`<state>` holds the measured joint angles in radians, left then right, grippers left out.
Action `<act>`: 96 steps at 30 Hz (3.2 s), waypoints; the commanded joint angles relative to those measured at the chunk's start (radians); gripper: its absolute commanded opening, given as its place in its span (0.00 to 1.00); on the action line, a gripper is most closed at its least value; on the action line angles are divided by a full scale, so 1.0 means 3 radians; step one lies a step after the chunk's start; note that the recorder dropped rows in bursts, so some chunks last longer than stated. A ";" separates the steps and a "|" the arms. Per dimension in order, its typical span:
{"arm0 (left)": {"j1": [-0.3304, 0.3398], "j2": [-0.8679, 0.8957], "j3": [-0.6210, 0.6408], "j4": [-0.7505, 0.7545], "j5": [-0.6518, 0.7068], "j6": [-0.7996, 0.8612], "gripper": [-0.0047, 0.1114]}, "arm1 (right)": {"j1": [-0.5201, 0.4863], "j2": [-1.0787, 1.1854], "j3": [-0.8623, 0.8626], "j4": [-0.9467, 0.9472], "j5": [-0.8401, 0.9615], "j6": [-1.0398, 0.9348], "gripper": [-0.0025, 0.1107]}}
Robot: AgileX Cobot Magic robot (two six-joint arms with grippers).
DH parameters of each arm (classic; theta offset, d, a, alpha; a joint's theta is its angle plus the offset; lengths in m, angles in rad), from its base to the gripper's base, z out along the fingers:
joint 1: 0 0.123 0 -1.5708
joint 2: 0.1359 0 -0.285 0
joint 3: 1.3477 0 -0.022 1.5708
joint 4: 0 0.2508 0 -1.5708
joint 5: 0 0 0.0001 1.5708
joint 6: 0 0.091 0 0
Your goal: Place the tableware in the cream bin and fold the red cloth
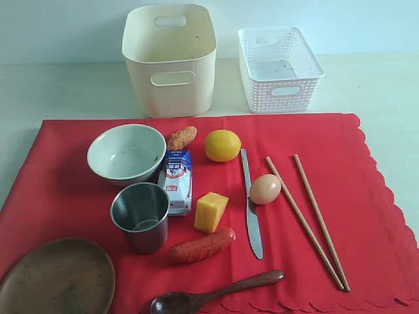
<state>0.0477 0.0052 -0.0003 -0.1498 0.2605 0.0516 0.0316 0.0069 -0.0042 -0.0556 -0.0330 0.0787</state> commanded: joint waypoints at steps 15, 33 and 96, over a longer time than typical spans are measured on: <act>0.0005 -0.0017 0.0001 0.0021 -0.0020 0.0001 0.06 | -0.0018 -0.0023 0.0014 0.0884 -0.0447 0.1171 0.02; 0.0005 -0.0017 0.0001 0.0021 -0.0020 0.0001 0.06 | -0.0018 0.1309 -0.0651 0.0874 0.0804 0.0760 0.02; 0.0005 -0.0017 0.0001 0.0021 -0.0020 0.0001 0.06 | 0.1368 0.7106 -0.4538 0.2256 0.2131 -0.3225 0.64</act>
<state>0.0477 0.0052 -0.0003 -0.1498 0.2605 0.0516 0.4409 2.1250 -1.3621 0.6360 0.5960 -0.8784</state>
